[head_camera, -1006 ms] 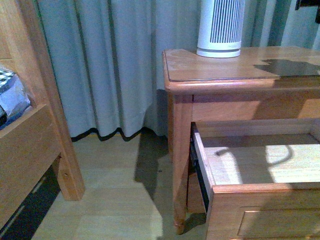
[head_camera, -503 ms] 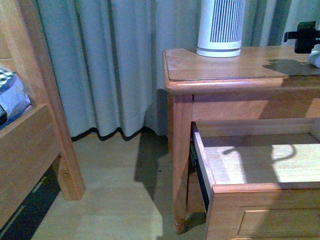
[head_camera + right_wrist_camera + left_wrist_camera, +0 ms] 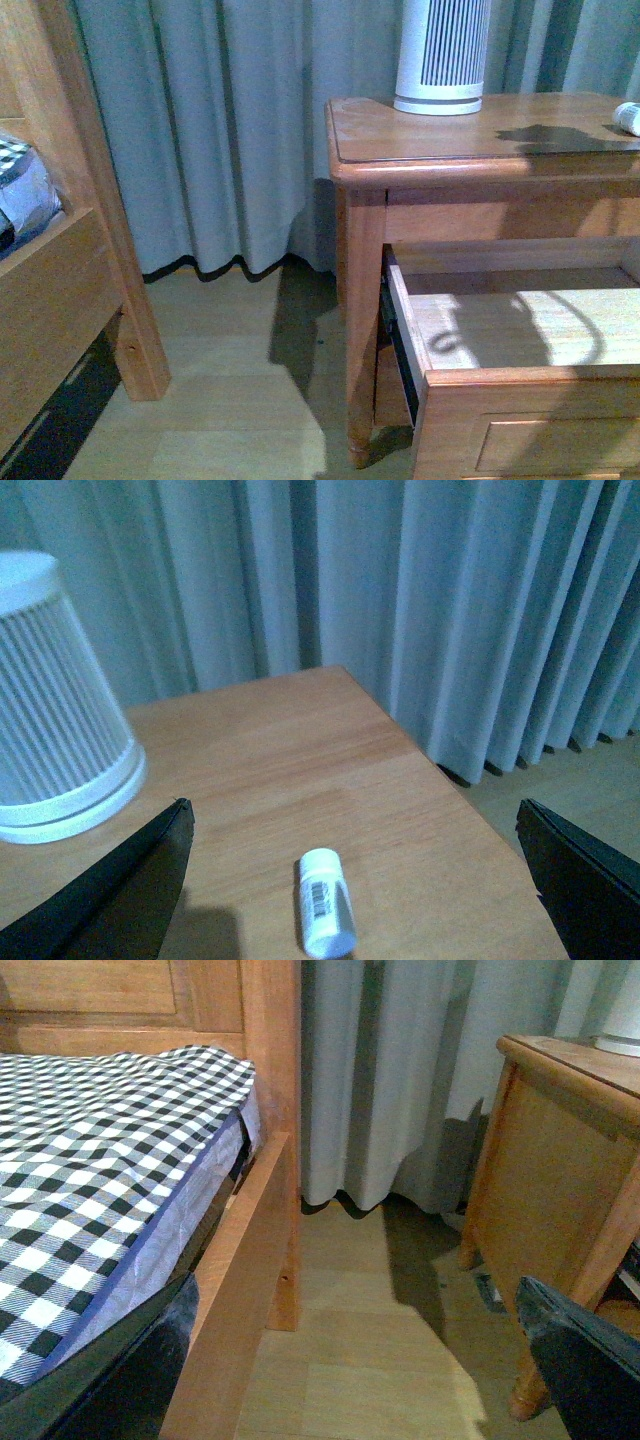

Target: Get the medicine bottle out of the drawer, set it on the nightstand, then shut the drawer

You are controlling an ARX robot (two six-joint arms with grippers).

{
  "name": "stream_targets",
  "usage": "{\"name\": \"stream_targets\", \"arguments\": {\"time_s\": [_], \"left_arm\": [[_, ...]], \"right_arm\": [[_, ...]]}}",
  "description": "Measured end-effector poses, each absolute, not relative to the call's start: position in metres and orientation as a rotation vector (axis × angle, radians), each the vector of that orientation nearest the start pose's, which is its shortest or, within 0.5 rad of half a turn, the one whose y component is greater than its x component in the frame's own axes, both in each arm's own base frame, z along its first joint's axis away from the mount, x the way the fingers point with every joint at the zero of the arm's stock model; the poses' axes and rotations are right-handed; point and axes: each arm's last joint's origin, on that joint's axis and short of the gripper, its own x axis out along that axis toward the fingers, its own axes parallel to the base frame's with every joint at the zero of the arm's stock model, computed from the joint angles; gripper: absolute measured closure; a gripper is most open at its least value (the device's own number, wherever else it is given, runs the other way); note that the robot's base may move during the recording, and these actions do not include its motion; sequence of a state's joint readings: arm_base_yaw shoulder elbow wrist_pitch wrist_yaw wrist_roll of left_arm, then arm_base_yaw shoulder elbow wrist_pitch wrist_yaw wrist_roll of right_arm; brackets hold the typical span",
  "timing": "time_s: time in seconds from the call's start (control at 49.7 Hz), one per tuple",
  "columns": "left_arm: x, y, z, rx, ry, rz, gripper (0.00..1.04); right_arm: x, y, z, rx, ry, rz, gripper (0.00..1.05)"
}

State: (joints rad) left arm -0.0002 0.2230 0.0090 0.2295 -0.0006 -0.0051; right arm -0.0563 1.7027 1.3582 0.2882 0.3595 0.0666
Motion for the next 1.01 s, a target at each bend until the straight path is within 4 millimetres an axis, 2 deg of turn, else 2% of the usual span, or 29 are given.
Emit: {"name": "stream_targets", "arguments": {"time_s": [0.06,0.121,0.141,0.262,0.382,0.463,0.624,1.006], "left_arm": [[0.111,0.0,0.17,-0.005,-0.015,0.0,0.07],[0.111,0.0,0.17,-0.005,-0.015,0.0,0.07],[0.111,0.0,0.17,-0.005,-0.015,0.0,0.07],[0.111,0.0,0.17,-0.005,-0.015,0.0,0.07],[0.111,0.0,0.17,-0.005,-0.015,0.0,0.07],[0.111,0.0,0.17,-0.005,-0.015,0.0,0.07],[0.111,0.0,0.17,-0.005,-0.015,0.0,0.07],[0.111,0.0,0.17,-0.005,-0.015,0.0,0.07]], "right_arm": [[0.367,-0.025,0.334,0.08,0.024,-0.382,0.07],[0.335,-0.017,0.322,0.109,0.033,-0.354,0.07],[0.33,-0.016,0.32,0.11,0.036,-0.351,0.07],[0.27,-0.008,0.27,0.155,0.142,-0.333,0.07],[0.229,-0.002,0.23,0.177,0.244,-0.319,0.07],[0.212,0.002,0.209,0.177,0.283,-0.305,0.07],[0.197,0.005,0.155,0.155,0.412,-0.29,0.07],[0.229,0.002,0.109,0.123,0.516,-0.287,0.07]]}}
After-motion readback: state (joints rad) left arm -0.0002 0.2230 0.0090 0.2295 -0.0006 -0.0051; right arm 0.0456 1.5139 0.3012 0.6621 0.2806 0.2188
